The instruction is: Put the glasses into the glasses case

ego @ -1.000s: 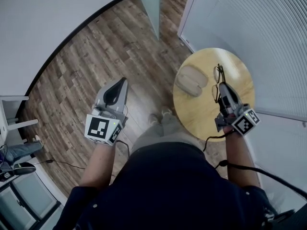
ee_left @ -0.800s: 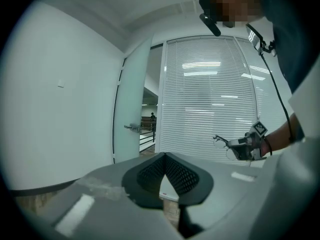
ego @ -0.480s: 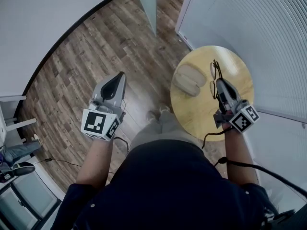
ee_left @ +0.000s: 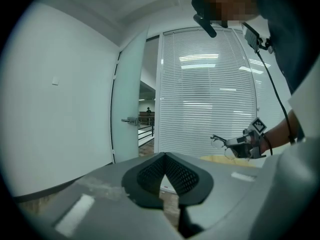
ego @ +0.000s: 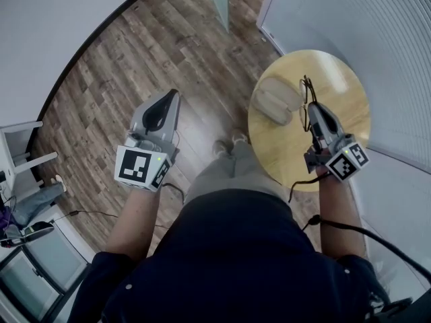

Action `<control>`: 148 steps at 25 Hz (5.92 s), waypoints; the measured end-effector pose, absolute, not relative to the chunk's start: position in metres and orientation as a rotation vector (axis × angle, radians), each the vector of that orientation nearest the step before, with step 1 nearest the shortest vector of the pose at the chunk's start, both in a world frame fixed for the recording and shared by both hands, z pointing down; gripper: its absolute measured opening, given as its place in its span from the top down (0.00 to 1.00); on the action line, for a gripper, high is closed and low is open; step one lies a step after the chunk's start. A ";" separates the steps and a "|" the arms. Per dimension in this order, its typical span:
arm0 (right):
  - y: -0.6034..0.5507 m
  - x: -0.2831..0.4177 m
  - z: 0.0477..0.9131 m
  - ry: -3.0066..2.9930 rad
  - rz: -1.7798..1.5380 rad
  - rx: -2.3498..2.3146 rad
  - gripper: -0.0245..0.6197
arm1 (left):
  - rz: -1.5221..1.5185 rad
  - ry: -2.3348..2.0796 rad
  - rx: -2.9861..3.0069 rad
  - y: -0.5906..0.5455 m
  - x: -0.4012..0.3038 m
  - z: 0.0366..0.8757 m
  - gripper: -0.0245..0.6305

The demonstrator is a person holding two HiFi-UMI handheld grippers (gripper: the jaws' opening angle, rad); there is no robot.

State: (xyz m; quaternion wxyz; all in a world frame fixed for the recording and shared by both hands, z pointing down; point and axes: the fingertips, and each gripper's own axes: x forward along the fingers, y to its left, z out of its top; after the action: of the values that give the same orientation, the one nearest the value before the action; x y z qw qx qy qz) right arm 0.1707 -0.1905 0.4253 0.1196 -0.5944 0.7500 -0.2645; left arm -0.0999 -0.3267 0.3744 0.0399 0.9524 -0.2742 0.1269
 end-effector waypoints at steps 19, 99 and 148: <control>-0.204 0.185 0.496 2.166 -0.902 -1.765 0.92 | 0.546 -0.802 2.855 -0.343 -0.091 0.433 0.96; -0.219 0.115 0.655 3.211 -0.973 -1.768 0.92 | 0.603 -0.906 2.647 -0.360 -0.120 0.524 0.96; -0.207 0.126 0.451 2.654 -0.589 -1.927 0.80 | 0.302 -0.861 2.937 -0.328 -0.092 0.358 0.96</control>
State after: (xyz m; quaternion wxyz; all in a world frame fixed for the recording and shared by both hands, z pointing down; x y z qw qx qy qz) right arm 0.1258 -0.2069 0.4514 -0.0950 -0.5757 0.7929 -0.1759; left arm -0.0924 -0.3281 0.3578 0.0328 0.9544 -0.2798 0.0982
